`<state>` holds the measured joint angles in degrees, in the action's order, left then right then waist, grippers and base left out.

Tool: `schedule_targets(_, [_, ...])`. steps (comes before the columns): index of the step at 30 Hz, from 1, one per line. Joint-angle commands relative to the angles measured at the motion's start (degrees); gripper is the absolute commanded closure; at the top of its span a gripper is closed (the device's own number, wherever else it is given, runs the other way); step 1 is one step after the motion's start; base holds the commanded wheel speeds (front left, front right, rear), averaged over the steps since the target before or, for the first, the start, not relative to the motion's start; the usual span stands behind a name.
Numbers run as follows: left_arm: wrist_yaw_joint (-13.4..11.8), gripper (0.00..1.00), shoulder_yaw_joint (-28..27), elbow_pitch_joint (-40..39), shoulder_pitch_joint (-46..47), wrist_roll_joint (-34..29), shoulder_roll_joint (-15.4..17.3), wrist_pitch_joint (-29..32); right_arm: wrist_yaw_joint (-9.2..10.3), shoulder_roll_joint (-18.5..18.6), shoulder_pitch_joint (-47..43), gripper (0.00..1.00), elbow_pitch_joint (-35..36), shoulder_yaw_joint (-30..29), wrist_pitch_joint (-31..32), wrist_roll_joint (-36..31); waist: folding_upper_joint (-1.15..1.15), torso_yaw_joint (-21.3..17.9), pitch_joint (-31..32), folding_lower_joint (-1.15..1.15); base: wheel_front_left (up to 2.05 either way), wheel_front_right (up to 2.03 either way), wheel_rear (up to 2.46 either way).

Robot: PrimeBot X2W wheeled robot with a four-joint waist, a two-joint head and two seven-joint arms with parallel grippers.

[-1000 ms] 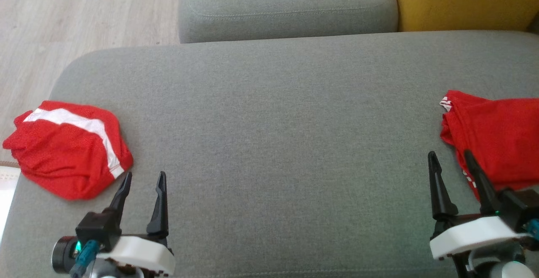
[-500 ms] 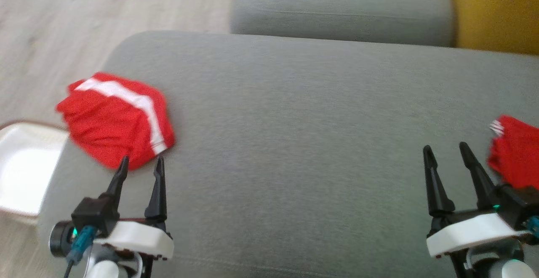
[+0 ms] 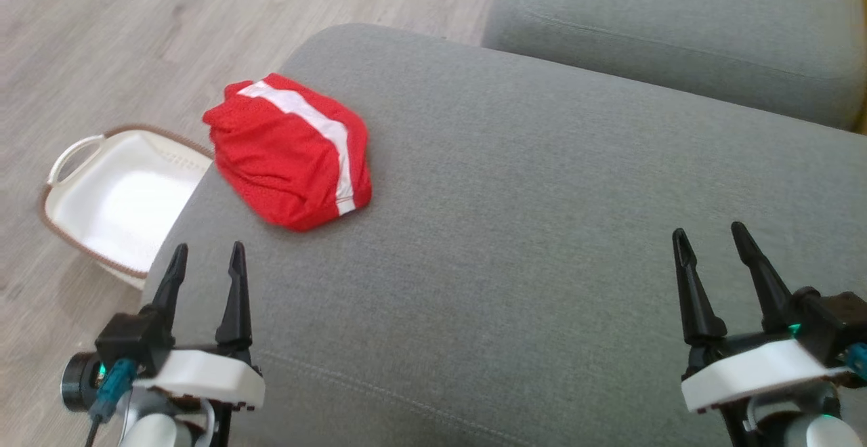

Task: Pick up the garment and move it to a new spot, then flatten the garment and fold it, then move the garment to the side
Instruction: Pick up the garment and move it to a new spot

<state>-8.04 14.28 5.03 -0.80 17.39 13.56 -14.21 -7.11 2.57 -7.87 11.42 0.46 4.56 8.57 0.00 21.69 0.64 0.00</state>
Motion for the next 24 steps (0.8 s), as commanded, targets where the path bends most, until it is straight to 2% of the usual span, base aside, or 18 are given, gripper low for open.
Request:
schedule_targets(1, [-0.02, 0.00, -2.44, -1.97, 3.19, 0.23, 0.81, -0.60, -0.37, 0.35, 1.57, 0.00, 2.34, 1.36, 0.21, 0.01, 0.00, 0.39, -0.26, 0.00, 0.00, 0.00, 0.00])
schedule_targets(7, [-0.06, 0.00, -2.88, -2.06, 2.98, 0.16, 0.52, -0.71, -0.37, 0.34, 1.70, 0.00, 2.74, 1.18, 0.60, -0.19, 0.00, 0.61, -0.89, 0.00, 0.00, 0.00, 0.00])
schedule_targets(13, [-0.17, 0.00, -3.38, -2.30, 4.55, 0.39, -0.30, -0.75, -0.37, 0.69, 2.99, 0.00, 4.16, 1.21, 1.61, -0.79, 0.00, -0.64, -4.17, 0.00, 0.00, 0.00, 0.00])
schedule_targets(19, [1.97, 0.00, -4.33, 1.20, 13.50, 2.97, -2.15, -0.77, -0.37, 2.64, 6.07, 0.00, 8.02, 0.90, 4.31, -1.67, 0.00, -3.20, -13.43, 0.00, 0.00, 0.00, 0.00])
schedule_targets(24, [3.92, 0.00, -5.75, 11.19, 23.46, 6.12, -3.55, -0.50, -0.37, 4.46, 9.05, 0.00, 10.77, 0.14, 6.11, -1.82, 0.00, -5.58, -21.08, 0.00, 0.00, 0.00, 0.00])
